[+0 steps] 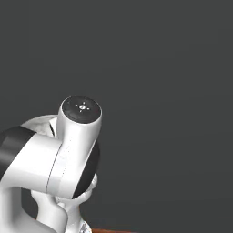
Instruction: Pick up the bowls from the cabinet and place each bowl in front of a stool on the dining counter.
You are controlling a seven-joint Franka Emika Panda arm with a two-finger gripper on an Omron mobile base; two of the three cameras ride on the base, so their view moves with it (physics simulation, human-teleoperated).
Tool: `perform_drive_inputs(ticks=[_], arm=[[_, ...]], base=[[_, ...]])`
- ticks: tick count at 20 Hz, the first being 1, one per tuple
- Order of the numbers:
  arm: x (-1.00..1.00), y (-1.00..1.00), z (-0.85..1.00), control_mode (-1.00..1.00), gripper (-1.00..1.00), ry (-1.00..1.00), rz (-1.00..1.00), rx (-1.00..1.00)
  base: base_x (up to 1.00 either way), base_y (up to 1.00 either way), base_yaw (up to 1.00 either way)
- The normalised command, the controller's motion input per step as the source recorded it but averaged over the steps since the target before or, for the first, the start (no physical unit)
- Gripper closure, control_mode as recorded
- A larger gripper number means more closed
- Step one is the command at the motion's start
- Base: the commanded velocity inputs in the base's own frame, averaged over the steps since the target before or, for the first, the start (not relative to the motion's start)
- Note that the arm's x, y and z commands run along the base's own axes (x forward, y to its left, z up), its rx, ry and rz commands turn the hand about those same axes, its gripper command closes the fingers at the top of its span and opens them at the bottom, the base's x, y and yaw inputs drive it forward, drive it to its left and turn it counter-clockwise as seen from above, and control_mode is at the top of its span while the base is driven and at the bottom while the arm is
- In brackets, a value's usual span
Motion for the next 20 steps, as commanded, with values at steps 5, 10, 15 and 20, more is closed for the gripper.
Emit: perform_drive_inputs(ticks=[5,10,15,20], arm=[[0.0,0.0,0.0,1.0,1.0,0.0,0.0,0.0],[0.0,0.0,0.0,1.0,1.0,0.0,0.0,0.0],[0.0,0.0,0.0,1.0,1.0,0.0,0.0,0.0],[0.0,0.0,0.0,1.0,1.0,0.0,0.0,0.0]], base=[[0.0,-0.8,-0.82],[0.0,-0.75,-0.82],[0.0,-0.59,-0.85],[0.08,-0.27,-0.83]])
